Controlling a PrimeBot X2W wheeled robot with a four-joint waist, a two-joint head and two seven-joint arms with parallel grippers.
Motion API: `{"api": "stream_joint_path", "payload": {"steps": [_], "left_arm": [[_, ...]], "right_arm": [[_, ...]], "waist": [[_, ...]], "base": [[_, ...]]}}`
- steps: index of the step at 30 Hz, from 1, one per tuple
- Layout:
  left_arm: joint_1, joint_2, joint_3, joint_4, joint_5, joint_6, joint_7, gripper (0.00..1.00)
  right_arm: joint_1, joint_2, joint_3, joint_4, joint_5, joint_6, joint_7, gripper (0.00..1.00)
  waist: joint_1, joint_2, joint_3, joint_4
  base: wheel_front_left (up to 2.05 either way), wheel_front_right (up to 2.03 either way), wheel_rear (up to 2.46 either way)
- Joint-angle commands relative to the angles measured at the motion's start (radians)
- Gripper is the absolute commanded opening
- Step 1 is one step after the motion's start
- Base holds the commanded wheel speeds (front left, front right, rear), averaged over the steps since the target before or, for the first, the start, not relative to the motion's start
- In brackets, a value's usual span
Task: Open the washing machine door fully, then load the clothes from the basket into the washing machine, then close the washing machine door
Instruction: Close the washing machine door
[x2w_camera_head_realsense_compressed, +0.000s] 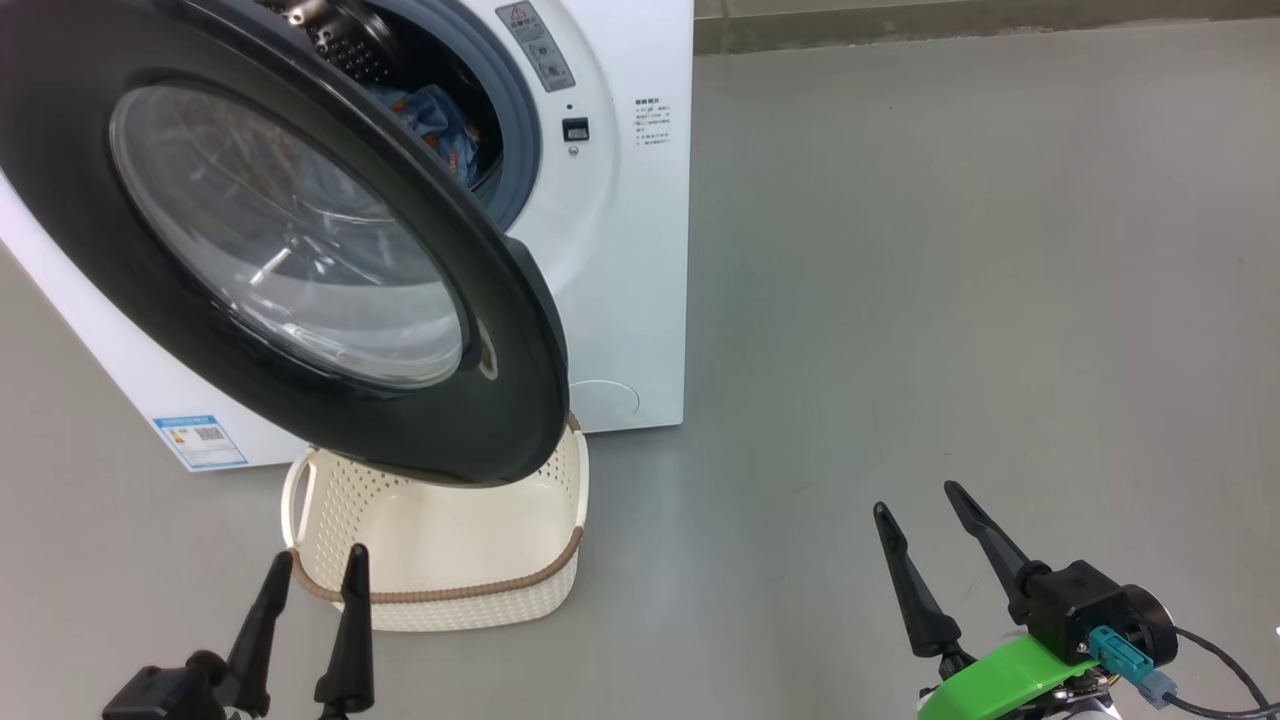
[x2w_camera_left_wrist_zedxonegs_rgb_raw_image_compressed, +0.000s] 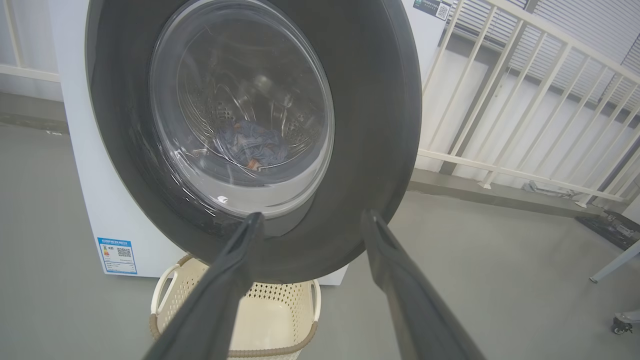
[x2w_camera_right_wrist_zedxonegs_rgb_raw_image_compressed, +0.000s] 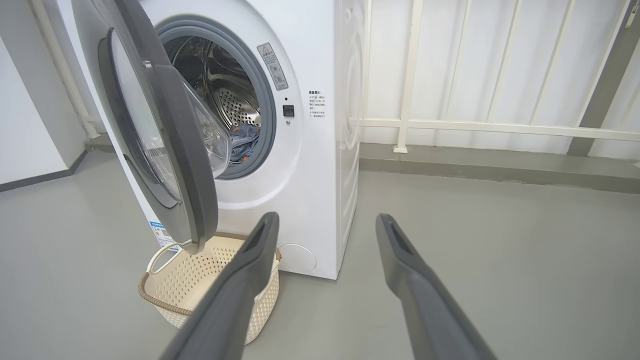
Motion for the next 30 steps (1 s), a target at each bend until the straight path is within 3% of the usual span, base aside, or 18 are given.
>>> {"api": "stream_joint_path", "payload": {"steps": [1,30], "left_arm": [[-0.023,0.008,0.038,-0.021,0.017,-0.003,-0.006,1.00],[-0.019,-0.006,0.051,-0.004,0.102,-0.003,-0.006,1.00]], "right_arm": [[-0.019,0.004,0.025,-0.023,0.003,0.002,-0.012,1.00],[-0.018,0.004,0.029,-0.022,0.002,0.002,-0.012,1.00]], "waist": [[0.0000,0.0000,-0.001,0.001],[0.0000,0.0000,-0.002,0.001]], "base": [[0.00,0.00,0.00],[0.00,0.00,0.00]]}}
